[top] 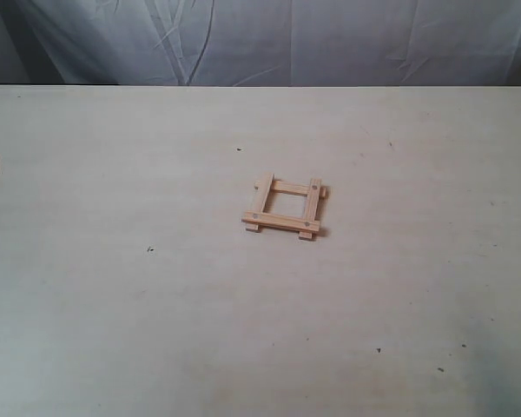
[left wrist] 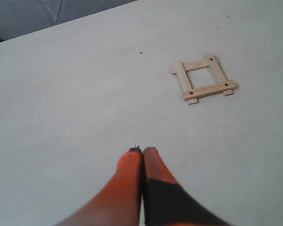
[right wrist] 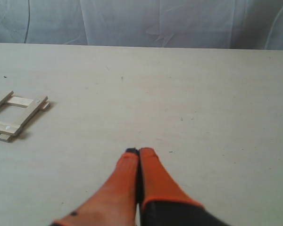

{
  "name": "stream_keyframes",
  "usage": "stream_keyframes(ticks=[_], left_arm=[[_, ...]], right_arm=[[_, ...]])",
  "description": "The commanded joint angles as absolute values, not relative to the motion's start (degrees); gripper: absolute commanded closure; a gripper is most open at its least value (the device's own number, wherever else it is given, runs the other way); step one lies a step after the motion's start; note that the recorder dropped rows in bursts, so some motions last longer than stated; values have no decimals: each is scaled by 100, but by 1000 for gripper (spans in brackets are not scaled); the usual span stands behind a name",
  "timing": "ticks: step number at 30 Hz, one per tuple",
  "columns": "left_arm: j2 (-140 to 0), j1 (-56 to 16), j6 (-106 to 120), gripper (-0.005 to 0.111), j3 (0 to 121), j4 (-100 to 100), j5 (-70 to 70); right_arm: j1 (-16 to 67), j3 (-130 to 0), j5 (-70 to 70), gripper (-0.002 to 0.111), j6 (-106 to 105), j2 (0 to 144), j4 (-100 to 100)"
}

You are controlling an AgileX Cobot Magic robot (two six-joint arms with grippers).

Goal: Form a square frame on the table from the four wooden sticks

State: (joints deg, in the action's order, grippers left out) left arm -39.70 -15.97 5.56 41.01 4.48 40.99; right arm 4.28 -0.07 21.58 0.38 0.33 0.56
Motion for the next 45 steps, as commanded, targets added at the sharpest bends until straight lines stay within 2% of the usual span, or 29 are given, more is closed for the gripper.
stream_keyframes(ticks=[1, 13, 20, 28, 45], left_arm=[[-3584, -1311, 441, 107, 3694, 512, 3601], [-1174, -67, 359, 107, 1624, 398, 2709], [-51, 115, 359, 107, 728, 293, 2132], [0, 115, 359, 107, 6, 142, 1922], [0, 115, 339, 107, 0, 193, 1846]], right_arm=[[398, 0, 2064, 108, 0, 0, 54], [398, 0, 2064, 108, 0, 0, 54], [398, 0, 2064, 108, 0, 0, 54], [398, 0, 2064, 108, 0, 0, 54], [398, 0, 2064, 108, 0, 0, 54]])
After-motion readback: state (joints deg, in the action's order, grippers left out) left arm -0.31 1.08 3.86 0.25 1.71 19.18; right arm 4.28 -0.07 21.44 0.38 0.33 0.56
